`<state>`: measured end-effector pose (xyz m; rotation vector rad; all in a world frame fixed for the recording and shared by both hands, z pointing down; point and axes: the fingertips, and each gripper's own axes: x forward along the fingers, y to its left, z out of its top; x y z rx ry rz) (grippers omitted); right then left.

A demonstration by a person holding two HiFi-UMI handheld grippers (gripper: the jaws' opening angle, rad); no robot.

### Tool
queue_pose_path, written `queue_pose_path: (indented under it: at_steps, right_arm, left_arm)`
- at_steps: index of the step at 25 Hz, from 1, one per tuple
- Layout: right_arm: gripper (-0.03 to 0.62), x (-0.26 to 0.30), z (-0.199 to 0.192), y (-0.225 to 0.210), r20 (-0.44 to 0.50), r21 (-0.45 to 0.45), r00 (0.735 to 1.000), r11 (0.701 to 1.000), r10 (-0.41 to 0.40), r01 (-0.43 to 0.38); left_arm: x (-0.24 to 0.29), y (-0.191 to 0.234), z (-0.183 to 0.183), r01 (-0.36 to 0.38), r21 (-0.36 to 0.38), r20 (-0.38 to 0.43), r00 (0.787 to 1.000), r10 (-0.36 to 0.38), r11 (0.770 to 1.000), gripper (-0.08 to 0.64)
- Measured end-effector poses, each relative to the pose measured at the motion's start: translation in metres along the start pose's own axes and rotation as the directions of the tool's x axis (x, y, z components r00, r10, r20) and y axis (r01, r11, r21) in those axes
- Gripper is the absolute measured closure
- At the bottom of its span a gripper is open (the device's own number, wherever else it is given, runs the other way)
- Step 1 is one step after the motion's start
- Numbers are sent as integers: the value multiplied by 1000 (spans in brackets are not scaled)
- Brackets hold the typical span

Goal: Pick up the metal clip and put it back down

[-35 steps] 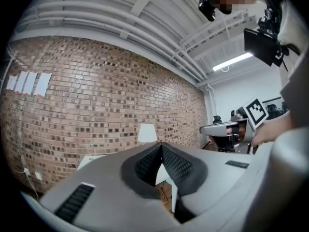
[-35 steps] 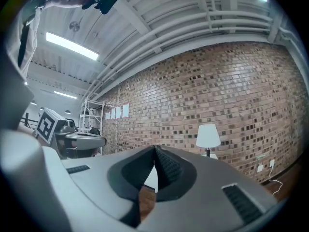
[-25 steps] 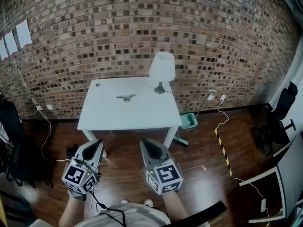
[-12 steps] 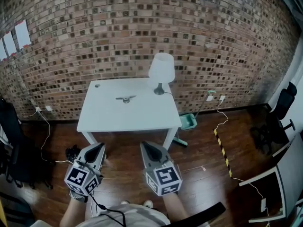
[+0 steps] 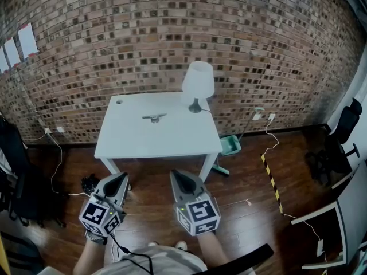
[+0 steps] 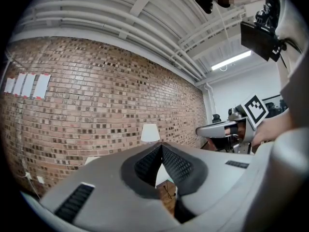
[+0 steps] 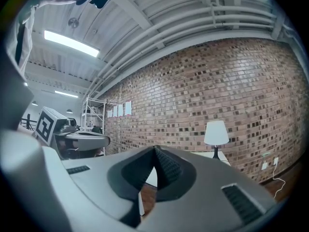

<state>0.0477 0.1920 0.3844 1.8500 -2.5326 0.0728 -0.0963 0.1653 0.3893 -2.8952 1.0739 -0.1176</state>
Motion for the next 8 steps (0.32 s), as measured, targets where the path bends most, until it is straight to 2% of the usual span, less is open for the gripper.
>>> queue_pose_path:
  at_steps: [8]
  right_arm:
    - [614,4,-1,3,-1,-26,1000,1000,9,-9]
  left_arm:
    - [1,2,-8,2,-1,-16,1000,-2,1000,569]
